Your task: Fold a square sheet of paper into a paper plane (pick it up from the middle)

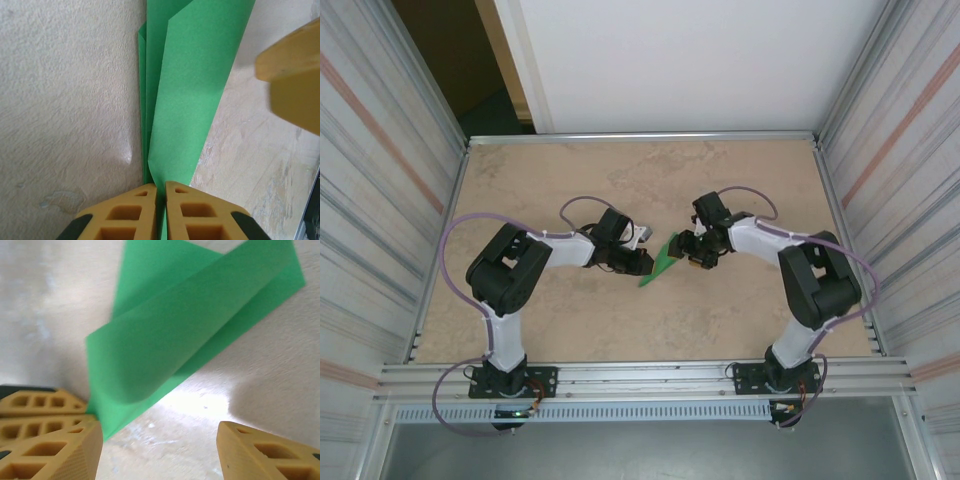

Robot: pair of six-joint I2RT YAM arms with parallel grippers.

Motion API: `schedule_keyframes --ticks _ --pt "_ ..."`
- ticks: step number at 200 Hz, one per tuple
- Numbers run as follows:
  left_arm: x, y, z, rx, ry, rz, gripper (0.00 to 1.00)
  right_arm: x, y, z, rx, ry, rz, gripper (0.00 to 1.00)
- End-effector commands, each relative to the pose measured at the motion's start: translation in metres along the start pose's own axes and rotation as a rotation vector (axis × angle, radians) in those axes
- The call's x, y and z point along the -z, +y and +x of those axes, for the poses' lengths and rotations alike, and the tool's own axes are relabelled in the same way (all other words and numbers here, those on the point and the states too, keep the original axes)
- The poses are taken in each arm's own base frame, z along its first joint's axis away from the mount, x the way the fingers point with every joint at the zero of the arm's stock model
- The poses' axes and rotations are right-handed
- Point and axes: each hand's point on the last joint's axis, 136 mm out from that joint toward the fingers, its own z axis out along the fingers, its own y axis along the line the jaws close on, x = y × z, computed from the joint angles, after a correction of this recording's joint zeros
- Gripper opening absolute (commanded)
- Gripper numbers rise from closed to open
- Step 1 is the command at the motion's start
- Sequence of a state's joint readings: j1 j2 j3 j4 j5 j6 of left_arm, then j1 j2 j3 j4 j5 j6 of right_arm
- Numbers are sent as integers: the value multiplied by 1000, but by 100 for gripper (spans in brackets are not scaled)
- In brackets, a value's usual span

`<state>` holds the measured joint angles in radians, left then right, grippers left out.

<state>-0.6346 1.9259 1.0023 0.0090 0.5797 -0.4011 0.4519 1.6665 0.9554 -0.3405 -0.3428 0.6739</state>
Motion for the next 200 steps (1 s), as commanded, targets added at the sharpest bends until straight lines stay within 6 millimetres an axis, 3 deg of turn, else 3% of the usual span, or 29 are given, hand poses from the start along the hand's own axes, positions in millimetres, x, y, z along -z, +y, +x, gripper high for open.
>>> schedule_keyframes --ticks 1,21,49,64,112,200 --pt "-20 51 52 109 143 -161 13 16 35 -2 93 -59 -160 57" --pt "-20 50 51 109 142 -158 13 15 47 2 128 -69 -188 48" --pt "-19 50 50 110 142 -158 13 0 54 2 95 -48 -231 25" --pt "-19 49 51 113 142 -156 13 -8 55 1 73 -38 -251 20" --pt "-19 49 52 114 142 -154 13 -28 50 1 51 -3 -242 14" --pt "-20 49 51 113 142 -151 13 -48 30 4 16 40 -176 12"
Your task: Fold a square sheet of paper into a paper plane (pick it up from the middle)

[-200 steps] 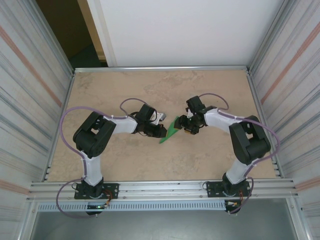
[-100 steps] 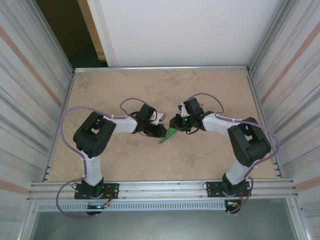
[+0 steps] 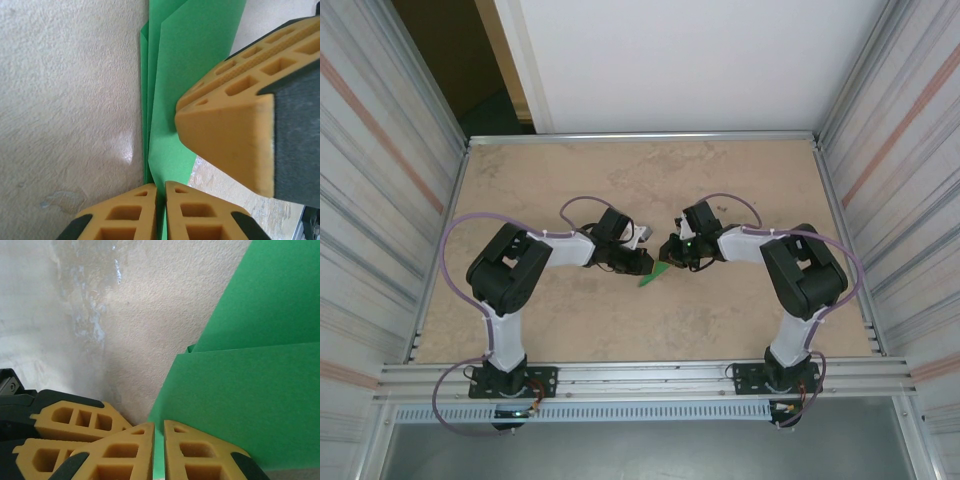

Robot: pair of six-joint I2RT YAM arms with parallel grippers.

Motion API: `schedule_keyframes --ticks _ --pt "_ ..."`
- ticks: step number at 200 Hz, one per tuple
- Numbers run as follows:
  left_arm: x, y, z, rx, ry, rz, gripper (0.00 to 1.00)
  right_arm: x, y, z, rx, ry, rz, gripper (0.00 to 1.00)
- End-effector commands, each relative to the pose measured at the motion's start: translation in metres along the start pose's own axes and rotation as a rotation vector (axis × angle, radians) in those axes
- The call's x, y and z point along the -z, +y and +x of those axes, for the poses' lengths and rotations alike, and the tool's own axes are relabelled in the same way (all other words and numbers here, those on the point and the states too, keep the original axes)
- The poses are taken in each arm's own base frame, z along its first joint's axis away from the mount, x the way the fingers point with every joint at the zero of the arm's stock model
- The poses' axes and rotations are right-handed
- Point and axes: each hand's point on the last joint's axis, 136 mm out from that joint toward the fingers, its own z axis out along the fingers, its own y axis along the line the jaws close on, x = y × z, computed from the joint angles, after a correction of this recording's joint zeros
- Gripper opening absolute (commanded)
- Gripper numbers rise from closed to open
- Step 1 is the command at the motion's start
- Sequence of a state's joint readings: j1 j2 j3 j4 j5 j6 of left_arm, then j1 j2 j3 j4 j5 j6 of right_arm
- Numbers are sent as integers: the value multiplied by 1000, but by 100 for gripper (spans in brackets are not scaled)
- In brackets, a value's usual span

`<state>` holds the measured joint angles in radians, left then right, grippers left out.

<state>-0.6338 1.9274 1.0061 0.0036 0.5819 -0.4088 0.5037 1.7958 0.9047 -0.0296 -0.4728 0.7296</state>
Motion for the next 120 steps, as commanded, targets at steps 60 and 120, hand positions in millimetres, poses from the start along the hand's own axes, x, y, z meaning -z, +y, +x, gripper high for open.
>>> schedule_keyframes --ticks 60,120 --pt "-20 50 51 105 141 -153 13 -9 -9 0 -30 32 26 12" --pt "-15 46 48 101 131 -149 13 -15 -22 7 -47 62 77 12"
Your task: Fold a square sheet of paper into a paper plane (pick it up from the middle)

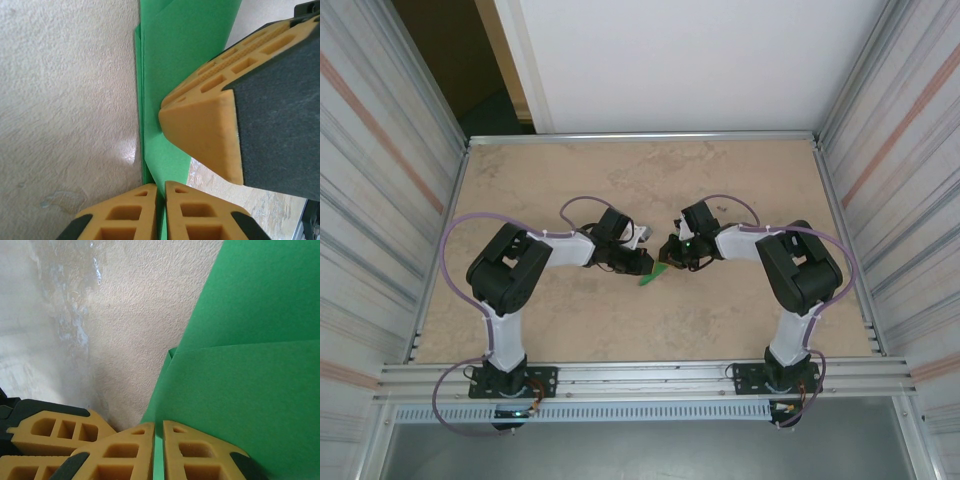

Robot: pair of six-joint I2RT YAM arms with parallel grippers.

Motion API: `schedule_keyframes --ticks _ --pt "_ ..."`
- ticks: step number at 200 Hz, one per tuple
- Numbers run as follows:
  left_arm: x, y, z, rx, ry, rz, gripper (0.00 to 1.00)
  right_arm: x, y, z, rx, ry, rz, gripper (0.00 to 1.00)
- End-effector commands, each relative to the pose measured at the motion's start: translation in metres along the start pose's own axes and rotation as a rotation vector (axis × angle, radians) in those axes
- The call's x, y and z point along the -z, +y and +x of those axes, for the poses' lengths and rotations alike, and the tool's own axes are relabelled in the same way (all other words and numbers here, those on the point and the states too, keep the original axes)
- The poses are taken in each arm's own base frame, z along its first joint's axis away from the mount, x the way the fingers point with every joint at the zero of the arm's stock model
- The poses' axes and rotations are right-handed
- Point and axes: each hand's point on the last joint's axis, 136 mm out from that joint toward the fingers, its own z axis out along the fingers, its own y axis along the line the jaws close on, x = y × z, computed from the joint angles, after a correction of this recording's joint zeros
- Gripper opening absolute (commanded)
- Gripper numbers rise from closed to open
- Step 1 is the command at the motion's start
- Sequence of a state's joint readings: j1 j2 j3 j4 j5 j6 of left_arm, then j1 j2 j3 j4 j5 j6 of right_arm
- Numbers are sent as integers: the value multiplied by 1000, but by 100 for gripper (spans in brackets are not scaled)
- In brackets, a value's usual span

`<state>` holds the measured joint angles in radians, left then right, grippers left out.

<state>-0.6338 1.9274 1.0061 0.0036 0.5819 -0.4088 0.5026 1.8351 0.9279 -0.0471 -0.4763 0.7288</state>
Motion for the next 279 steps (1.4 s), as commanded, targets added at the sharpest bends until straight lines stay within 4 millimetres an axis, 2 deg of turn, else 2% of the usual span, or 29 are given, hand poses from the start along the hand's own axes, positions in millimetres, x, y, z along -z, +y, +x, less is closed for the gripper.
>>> schedule_keyframes --ticks 1,38,57,84,108,121,144,184,279 --pt "-15 46 48 100 130 -149 14 -8 -17 6 -32 40 62 12" --pt "6 23 26 69 75 -122 17 -8 -25 9 -43 56 101 11" --pt "23 8 12 42 24 -113 25 -8 -24 9 -44 57 102 11" --pt "39 -1 5 36 -17 -123 33 -8 -21 8 -40 58 95 12" --pt "50 -14 -4 24 -55 -93 33 -9 -19 9 -37 64 86 13" --pt "53 -27 -10 12 -75 -43 28 -9 -18 9 -37 67 81 14" --pt "48 -41 -11 9 -74 27 21 -9 -16 9 -32 66 72 14" --pt "30 -31 -3 43 -17 16 9 -8 -11 7 -29 64 53 14" --pt "13 -20 12 89 73 9 7 -3 1 2 -12 52 8 19"
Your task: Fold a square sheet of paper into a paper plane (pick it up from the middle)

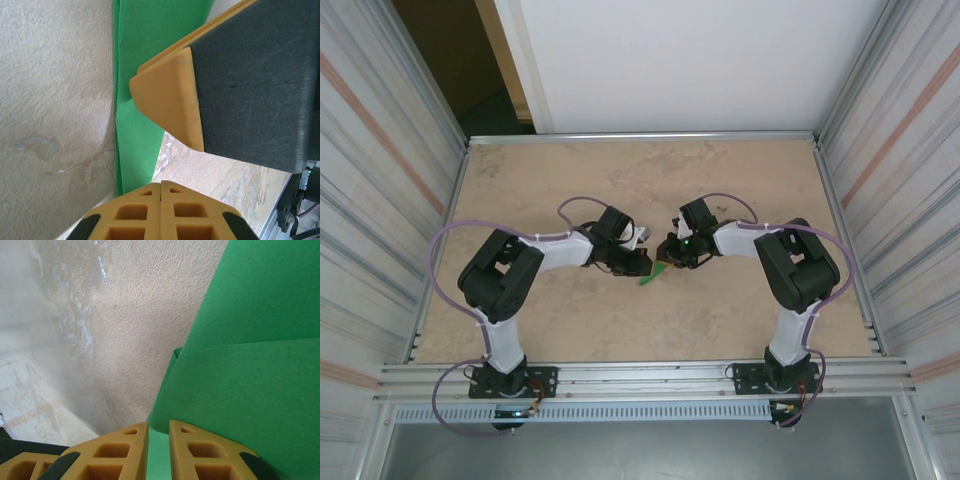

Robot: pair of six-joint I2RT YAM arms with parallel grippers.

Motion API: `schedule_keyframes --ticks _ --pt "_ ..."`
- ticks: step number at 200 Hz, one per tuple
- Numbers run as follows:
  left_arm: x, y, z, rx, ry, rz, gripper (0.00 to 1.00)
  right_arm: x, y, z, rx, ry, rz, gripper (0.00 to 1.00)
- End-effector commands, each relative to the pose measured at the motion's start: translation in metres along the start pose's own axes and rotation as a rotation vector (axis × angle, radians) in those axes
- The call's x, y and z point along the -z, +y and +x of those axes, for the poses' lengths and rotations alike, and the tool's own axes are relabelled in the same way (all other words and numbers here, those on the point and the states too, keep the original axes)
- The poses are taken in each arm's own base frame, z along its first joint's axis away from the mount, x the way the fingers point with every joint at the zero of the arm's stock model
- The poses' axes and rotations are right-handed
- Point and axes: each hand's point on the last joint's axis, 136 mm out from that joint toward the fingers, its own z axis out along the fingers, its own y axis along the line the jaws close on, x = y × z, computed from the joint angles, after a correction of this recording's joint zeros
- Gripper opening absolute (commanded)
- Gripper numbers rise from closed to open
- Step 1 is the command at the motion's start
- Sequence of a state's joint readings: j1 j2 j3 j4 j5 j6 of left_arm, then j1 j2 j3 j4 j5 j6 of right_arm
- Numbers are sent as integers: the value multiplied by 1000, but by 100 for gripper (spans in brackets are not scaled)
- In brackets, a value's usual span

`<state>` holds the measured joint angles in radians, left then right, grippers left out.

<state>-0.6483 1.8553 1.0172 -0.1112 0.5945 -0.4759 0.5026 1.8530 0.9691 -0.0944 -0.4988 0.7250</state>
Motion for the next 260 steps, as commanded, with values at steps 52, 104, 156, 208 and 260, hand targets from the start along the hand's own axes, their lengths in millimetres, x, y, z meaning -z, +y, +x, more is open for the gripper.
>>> schedule_keyframes --ticks 52,104,156,208,260 --pt "-6 4 10 29 48 -7 7 3 3 -3 10 2 -14 21" --pt "-3 4 11 32 43 -13 7 2 4 -4 12 2 -19 21" --pt "28 -10 -2 -19 -44 -31 12 5 8 -4 19 -3 -31 21" --pt "23 -20 -4 -12 -40 54 16 13 20 -7 44 -25 -67 23" --pt "10 -12 -1 -5 -14 30 10 21 28 -9 68 -47 -93 23"
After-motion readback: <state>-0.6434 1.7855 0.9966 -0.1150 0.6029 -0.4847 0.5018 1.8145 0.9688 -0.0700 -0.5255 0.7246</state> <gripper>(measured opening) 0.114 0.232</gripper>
